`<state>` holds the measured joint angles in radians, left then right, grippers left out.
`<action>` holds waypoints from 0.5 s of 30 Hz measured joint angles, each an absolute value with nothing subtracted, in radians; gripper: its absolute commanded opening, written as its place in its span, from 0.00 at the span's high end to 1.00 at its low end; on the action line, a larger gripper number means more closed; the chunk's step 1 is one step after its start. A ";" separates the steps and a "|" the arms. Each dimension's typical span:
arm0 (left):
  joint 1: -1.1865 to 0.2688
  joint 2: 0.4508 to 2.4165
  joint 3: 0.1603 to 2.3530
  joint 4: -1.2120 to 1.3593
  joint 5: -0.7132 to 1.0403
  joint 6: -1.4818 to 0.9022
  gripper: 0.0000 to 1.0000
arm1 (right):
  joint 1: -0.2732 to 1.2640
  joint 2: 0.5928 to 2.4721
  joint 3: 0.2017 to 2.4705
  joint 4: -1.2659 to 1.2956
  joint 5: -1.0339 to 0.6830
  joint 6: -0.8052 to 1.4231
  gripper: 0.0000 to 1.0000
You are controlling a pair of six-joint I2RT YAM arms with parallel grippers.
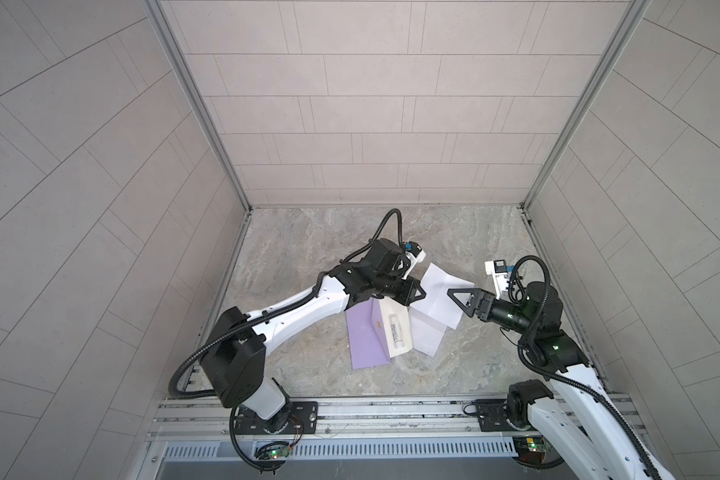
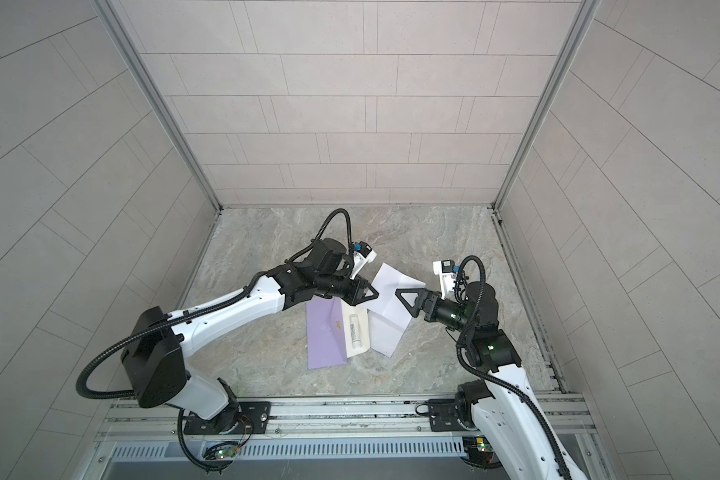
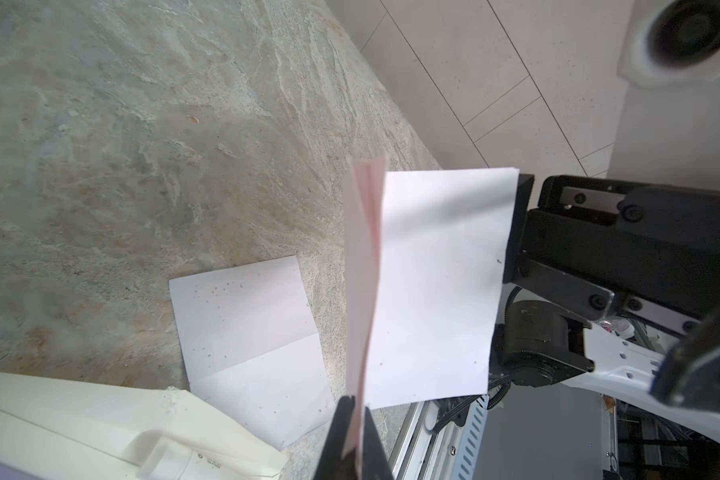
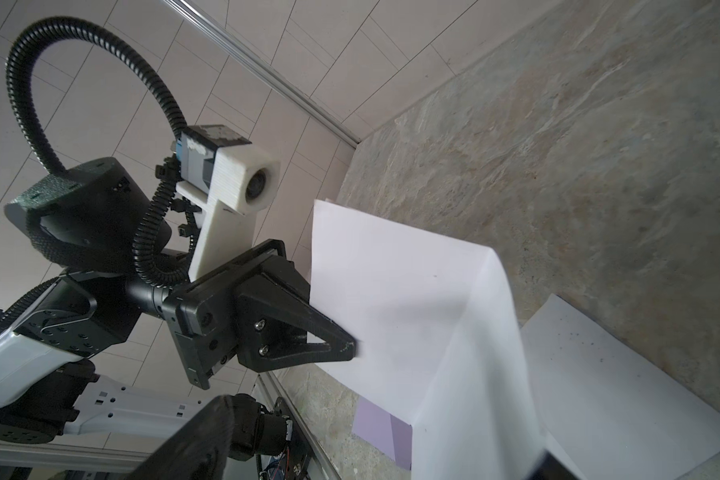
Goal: Place the letter into the envelope and seal it
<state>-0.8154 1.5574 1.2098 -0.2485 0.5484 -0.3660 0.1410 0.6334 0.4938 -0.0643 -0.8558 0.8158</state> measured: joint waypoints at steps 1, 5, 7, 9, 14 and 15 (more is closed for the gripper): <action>-0.818 1.558 1.212 -0.249 0.551 -0.366 1.00 | 0.148 0.641 0.501 -0.067 -0.847 0.815 0.09; -0.826 1.560 1.216 -0.232 0.577 -0.370 1.00 | 0.197 0.684 0.521 -0.064 -0.814 0.812 0.10; -0.829 1.562 1.216 -0.222 0.593 -0.372 1.00 | 0.239 0.717 0.522 -0.050 -0.796 0.812 0.10; -0.831 1.568 1.217 -0.214 0.606 -0.374 1.00 | 0.282 0.752 0.522 -0.031 -0.773 0.812 0.10; -0.833 1.583 1.219 -0.215 0.610 -0.373 1.00 | 0.347 0.809 0.537 -0.005 -0.692 0.817 0.09; -0.833 1.586 1.219 -0.216 0.609 -0.373 1.00 | 0.349 0.812 0.541 -0.004 -0.675 0.820 0.09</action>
<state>-0.8330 1.5856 1.2190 -0.2157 0.6094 -0.3725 0.3492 0.8124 0.5411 -0.0040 -0.6746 0.8200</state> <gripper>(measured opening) 0.046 0.907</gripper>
